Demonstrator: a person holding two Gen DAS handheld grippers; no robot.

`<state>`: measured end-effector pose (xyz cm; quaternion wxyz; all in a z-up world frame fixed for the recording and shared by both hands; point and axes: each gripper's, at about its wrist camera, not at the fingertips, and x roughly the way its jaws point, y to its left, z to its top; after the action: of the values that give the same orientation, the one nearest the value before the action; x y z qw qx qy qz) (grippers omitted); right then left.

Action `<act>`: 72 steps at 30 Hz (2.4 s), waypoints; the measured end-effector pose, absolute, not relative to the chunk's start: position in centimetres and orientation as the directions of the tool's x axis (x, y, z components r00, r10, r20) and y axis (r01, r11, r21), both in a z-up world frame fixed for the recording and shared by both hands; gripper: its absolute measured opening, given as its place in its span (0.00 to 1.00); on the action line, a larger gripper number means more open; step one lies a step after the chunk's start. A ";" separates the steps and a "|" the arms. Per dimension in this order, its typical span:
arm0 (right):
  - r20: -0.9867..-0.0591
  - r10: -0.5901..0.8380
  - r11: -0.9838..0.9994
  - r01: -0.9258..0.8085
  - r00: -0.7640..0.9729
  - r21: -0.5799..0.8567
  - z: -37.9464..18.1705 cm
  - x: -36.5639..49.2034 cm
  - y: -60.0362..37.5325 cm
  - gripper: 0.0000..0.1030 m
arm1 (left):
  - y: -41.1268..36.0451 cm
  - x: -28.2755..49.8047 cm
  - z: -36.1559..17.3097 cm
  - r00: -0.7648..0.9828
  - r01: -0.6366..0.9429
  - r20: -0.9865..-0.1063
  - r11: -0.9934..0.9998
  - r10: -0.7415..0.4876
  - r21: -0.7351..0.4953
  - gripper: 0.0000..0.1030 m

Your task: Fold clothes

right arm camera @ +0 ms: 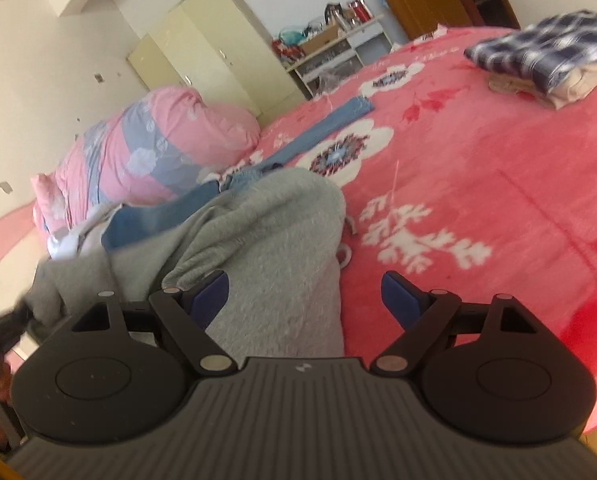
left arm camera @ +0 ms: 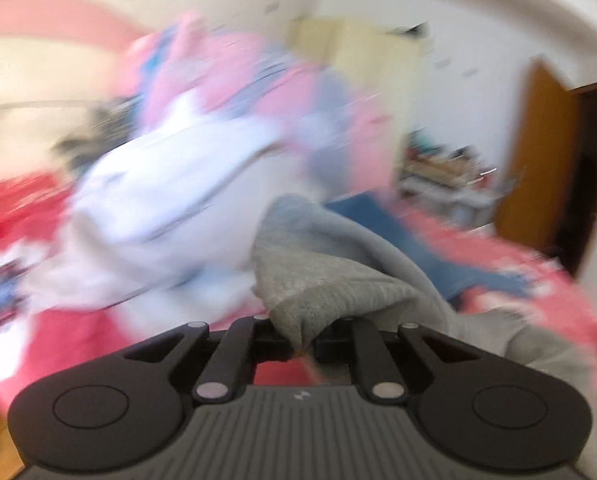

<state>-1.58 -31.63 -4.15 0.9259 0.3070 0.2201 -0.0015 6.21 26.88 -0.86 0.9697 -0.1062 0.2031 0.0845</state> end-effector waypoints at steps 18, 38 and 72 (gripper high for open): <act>-0.416 0.378 0.738 0.002 0.827 0.675 -1.2 4.6 -28.5 0.12 | 23.2 1.8 -0.5 0.916 0.170 -0.345 0.978 -0.203 -0.124 0.52; -0.148 0.742 0.488 -0.374 0.654 0.789 6.2 14.6 -23.4 0.72 | 16.1 4.6 -2.3 0.761 0.429 -0.432 0.875 -0.483 -0.222 0.72; -0.421 0.169 0.985 -0.145 0.891 0.088 0.8 24.6 -23.7 0.06 | 9.8 7.2 -2.6 0.662 0.619 -0.478 0.781 -0.577 -0.084 0.34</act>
<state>24.59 -23.70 0.76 0.9720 0.0274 0.2188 0.0806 7.16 9.77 -2.61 0.9107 0.0431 0.2469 -0.3284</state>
